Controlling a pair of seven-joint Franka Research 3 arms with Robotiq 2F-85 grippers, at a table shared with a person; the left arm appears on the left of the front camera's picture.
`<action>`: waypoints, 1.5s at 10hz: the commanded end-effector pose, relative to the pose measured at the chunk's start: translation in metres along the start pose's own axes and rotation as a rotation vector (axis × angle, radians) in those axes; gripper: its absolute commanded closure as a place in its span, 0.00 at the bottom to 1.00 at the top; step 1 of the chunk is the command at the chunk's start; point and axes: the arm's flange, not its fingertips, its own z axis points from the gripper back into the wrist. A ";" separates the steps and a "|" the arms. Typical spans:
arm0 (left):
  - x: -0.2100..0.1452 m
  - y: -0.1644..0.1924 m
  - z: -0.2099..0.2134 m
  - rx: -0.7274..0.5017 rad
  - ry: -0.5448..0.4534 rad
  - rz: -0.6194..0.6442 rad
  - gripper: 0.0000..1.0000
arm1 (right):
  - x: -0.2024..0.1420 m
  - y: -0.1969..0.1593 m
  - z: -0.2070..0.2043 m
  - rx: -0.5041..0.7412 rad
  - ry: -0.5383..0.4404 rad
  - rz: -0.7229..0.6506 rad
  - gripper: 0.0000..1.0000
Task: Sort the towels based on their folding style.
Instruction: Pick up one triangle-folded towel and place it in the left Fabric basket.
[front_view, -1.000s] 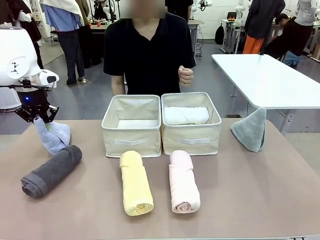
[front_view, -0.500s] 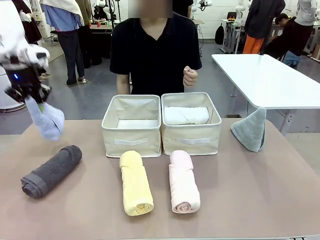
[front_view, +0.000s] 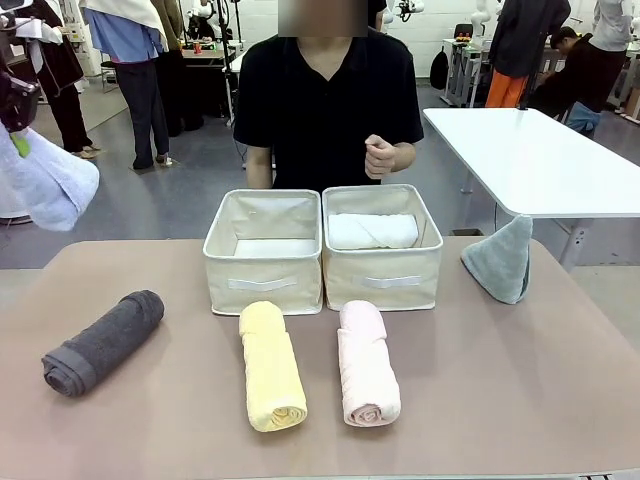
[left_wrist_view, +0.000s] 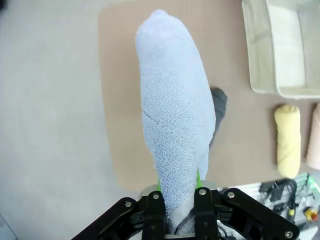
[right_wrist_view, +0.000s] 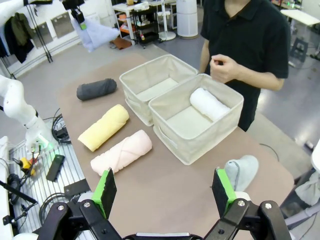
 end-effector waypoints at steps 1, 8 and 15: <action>0.005 -0.005 0.003 0.040 -0.059 -0.017 1.00 | -0.001 -0.001 -0.003 -0.005 -0.007 0.002 0.00; 0.023 -0.058 -0.003 -0.038 0.086 -0.294 0.81 | -0.001 -0.001 -0.003 -0.005 -0.007 0.002 0.00; -0.119 0.094 0.060 0.141 0.077 -0.328 0.81 | -0.001 -0.001 -0.003 -0.005 -0.007 0.002 0.00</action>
